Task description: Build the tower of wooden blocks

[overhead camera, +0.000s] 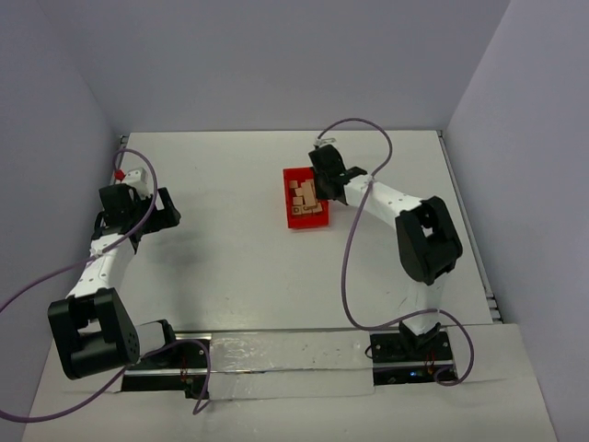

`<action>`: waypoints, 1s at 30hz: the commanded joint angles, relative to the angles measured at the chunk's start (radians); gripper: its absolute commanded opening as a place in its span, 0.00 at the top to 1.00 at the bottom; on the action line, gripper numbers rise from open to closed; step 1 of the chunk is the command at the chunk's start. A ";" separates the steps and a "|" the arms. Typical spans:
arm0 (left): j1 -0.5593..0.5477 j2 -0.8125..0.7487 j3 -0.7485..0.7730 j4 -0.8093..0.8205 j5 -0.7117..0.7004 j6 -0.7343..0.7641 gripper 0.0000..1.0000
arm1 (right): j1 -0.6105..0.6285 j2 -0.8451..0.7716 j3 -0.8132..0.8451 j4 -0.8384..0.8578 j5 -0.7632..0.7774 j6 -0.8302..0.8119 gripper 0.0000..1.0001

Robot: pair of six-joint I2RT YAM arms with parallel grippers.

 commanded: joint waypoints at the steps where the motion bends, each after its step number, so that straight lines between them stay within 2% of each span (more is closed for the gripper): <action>1: 0.006 -0.016 0.044 -0.006 0.030 0.014 0.01 | -0.037 -0.143 -0.133 0.001 0.011 -0.054 0.99; 3: 0.006 -0.019 0.042 -0.006 0.033 0.018 0.01 | -0.047 -0.155 -0.169 0.004 0.006 -0.053 0.98; 5: 0.006 -0.022 0.040 -0.007 0.040 0.019 0.01 | -0.075 -0.162 -0.194 0.004 -0.021 -0.043 0.90; 8: 0.007 -0.024 0.044 -0.014 0.041 0.022 0.01 | -0.101 -0.146 -0.204 0.009 -0.070 -0.032 0.82; 10: 0.007 -0.032 0.044 -0.019 0.039 0.027 0.01 | -0.120 -0.129 -0.199 0.015 -0.104 -0.026 0.70; 12: 0.008 -0.040 0.041 -0.019 0.039 0.030 0.01 | -0.134 -0.108 -0.195 0.018 -0.127 -0.025 0.65; 26: 0.008 -0.034 0.036 -0.017 0.043 0.032 0.01 | -0.159 -0.047 -0.149 0.044 -0.121 -0.038 0.70; 28: 0.008 -0.034 0.036 -0.018 0.042 0.032 0.01 | -0.159 -0.033 -0.133 0.035 -0.120 -0.039 0.74; 30: 0.008 -0.036 0.036 -0.018 0.040 0.033 0.01 | -0.159 -0.026 -0.125 0.032 -0.117 -0.044 0.87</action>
